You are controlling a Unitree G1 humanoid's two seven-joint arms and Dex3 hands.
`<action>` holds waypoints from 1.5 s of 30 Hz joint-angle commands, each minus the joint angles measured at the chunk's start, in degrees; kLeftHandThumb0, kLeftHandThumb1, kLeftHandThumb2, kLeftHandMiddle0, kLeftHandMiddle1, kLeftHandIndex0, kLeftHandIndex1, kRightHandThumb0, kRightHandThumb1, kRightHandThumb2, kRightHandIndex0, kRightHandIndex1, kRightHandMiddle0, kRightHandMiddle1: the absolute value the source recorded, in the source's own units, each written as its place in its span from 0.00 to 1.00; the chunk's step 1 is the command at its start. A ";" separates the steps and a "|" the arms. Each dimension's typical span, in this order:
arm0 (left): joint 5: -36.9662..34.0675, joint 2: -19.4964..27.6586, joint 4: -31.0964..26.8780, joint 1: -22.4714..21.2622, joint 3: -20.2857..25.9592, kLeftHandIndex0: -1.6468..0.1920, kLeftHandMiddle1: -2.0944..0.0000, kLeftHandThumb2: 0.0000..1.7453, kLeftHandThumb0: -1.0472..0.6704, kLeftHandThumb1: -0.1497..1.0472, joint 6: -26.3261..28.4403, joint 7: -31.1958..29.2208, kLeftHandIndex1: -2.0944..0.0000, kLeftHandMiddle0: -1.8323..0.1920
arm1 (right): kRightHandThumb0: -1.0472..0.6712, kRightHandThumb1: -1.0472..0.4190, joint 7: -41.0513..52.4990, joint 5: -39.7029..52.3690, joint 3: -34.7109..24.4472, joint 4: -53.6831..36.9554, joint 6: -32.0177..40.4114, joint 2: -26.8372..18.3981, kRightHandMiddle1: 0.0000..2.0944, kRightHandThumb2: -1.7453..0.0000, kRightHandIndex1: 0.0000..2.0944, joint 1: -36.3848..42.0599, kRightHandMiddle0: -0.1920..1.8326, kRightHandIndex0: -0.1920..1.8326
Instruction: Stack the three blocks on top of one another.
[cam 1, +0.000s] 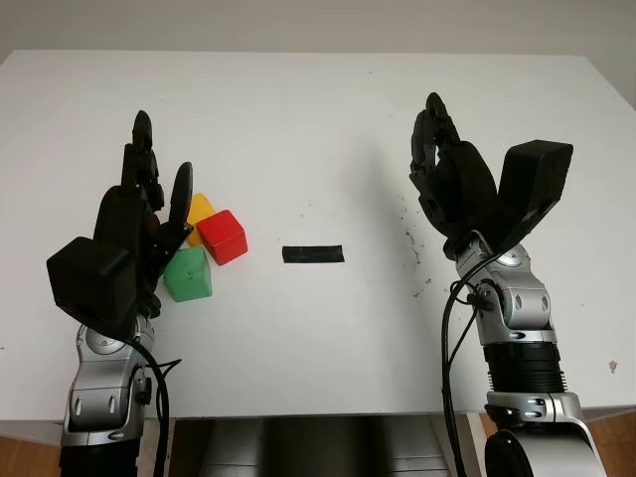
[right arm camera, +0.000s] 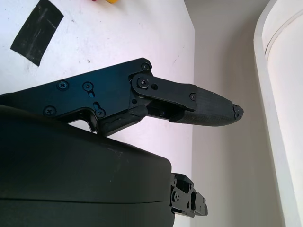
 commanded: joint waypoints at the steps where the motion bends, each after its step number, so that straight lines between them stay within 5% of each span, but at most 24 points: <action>1: -0.10 -0.10 -1.05 0.85 -0.11 0.96 0.97 0.29 0.22 1.00 0.21 -0.06 0.98 1.00 | 0.19 0.00 0.23 0.07 -0.08 -1.21 0.45 -0.30 0.00 0.62 0.00 0.25 0.00 0.00; 14: -0.09 2.41 -1.13 -0.94 0.98 0.96 0.97 0.27 0.21 1.00 1.40 -1.34 0.97 0.99 | 0.19 0.00 0.62 0.46 0.08 -1.17 1.11 0.21 0.00 0.62 0.00 -0.33 0.00 0.00; 18: 3.39 10.62 -0.40 -4.77 1.68 0.92 0.95 0.25 0.24 1.00 -0.82 -4.89 0.95 0.94 | 0.19 0.00 1.62 0.72 0.52 -2.29 0.87 0.14 0.00 0.61 0.00 -0.34 0.00 0.00; 25: 7.34 24.09 3.18 -13.59 1.49 0.67 0.96 0.05 0.30 0.97 -0.99 -12.60 0.89 0.73 | 0.18 0.00 2.24 0.86 1.02 -5.00 1.59 0.23 0.00 0.61 0.00 -0.29 0.00 0.00; 29: 12.84 33.88 7.43 -19.95 -2.34 0.63 0.97 0.03 0.32 0.93 -2.65 -20.09 0.90 0.73 | 0.18 0.00 2.84 0.88 1.24 -5.92 1.74 -0.14 0.00 0.61 0.00 -0.25 0.00 0.00; 34: 18.52 40.27 12.79 -28.43 -9.29 0.64 0.99 0.02 0.33 0.87 -8.26 -28.12 0.94 0.80 | 0.18 0.00 2.73 1.08 0.82 -6.59 2.02 -0.20 0.00 0.61 0.00 -0.23 0.00 0.00; 45: 31.82 43.30 20.21 -40.20 -21.04 0.65 0.99 0.03 0.29 0.82 -24.95 -35.07 0.97 0.90 | 0.18 0.00 2.88 1.31 0.29 -6.70 2.23 -0.65 0.00 0.61 0.00 -0.45 0.00 0.00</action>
